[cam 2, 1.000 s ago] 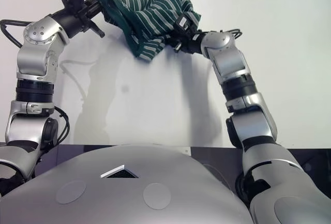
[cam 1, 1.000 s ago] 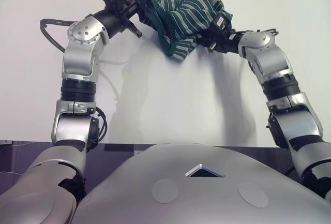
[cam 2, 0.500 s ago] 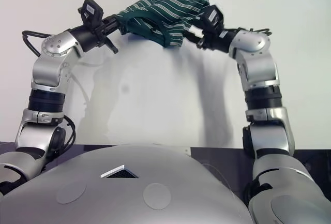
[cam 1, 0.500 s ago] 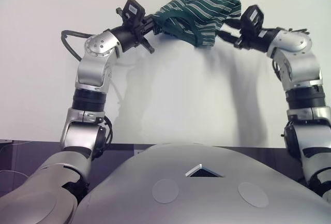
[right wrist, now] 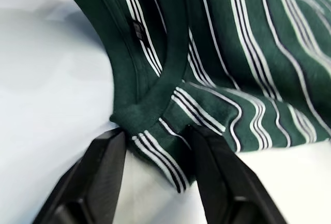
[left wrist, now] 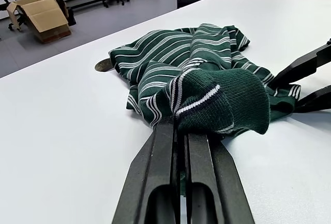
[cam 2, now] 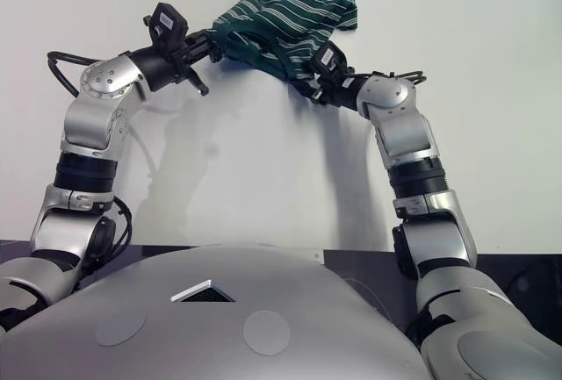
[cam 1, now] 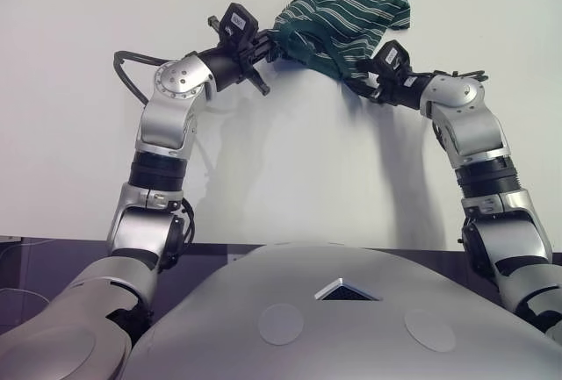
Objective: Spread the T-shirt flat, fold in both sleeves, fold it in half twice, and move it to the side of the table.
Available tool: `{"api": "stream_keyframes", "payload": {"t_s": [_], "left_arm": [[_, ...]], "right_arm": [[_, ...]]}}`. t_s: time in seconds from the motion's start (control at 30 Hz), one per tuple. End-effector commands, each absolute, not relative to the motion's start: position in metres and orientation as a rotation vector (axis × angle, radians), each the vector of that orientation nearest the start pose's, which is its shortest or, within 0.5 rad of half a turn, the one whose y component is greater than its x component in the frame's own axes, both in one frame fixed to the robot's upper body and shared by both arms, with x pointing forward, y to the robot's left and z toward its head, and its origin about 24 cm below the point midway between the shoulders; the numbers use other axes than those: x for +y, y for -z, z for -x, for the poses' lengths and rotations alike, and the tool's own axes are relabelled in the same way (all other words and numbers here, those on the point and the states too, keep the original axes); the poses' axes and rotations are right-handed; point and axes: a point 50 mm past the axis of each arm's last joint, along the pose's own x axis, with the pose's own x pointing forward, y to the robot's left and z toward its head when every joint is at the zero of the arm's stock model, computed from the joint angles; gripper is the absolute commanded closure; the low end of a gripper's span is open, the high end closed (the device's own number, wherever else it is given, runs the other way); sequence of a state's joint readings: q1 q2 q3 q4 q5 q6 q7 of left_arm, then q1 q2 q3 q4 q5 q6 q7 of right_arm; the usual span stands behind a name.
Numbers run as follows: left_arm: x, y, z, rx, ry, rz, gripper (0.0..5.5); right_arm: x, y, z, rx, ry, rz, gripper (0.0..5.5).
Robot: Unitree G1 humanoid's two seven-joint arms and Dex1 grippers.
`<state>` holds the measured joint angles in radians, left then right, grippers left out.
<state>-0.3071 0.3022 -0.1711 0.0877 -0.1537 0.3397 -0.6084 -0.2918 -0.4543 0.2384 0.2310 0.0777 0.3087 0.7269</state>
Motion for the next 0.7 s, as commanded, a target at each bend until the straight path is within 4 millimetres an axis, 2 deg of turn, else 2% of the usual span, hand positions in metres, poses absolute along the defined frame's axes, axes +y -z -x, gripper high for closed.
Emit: {"api": "stream_keyframes", "payload": {"t_s": [0.03, 0.17, 0.23, 0.33, 0.43, 0.47, 0.53, 0.63, 0.7], "left_arm": [[0.130, -0.060, -0.292, 0.240, 0.764, -0.160, 5.50], [0.132, -0.055, -0.291, 0.252, 0.756, -0.160, 5.50], [0.133, -0.057, -0.294, 0.245, 0.749, -0.168, 5.50], [0.133, -0.060, -0.296, 0.233, 0.745, -0.168, 5.50], [0.136, -0.070, -0.301, 0.196, 0.744, -0.133, 5.50], [0.138, -0.079, -0.304, 0.169, 0.746, -0.114, 5.50], [0.147, -0.110, -0.319, 0.077, 0.751, -0.085, 5.50], [0.164, -0.170, -0.348, -0.066, 0.755, -0.110, 5.50], [0.171, -0.206, -0.365, -0.128, 0.758, -0.188, 5.50]], "right_arm": [[-0.174, -0.038, -0.293, 0.451, -0.800, 0.299, 4.17], [-0.177, -0.046, -0.295, 0.448, -0.793, 0.162, 4.95], [-0.176, -0.052, -0.297, 0.468, -0.800, 0.040, 5.45], [-0.177, -0.061, -0.301, 0.493, -0.788, -0.139, 5.49], [-0.181, -0.084, -0.311, 0.457, -0.784, -0.319, 5.49], [-0.183, -0.095, -0.314, 0.434, -0.793, -0.350, 5.49], [-0.190, -0.124, -0.323, 0.371, -0.824, -0.355, 5.49], [-0.203, -0.170, -0.343, 0.270, -0.852, -0.184, 5.49], [-0.212, -0.198, -0.355, 0.206, -0.847, -0.022, 5.49]]}}
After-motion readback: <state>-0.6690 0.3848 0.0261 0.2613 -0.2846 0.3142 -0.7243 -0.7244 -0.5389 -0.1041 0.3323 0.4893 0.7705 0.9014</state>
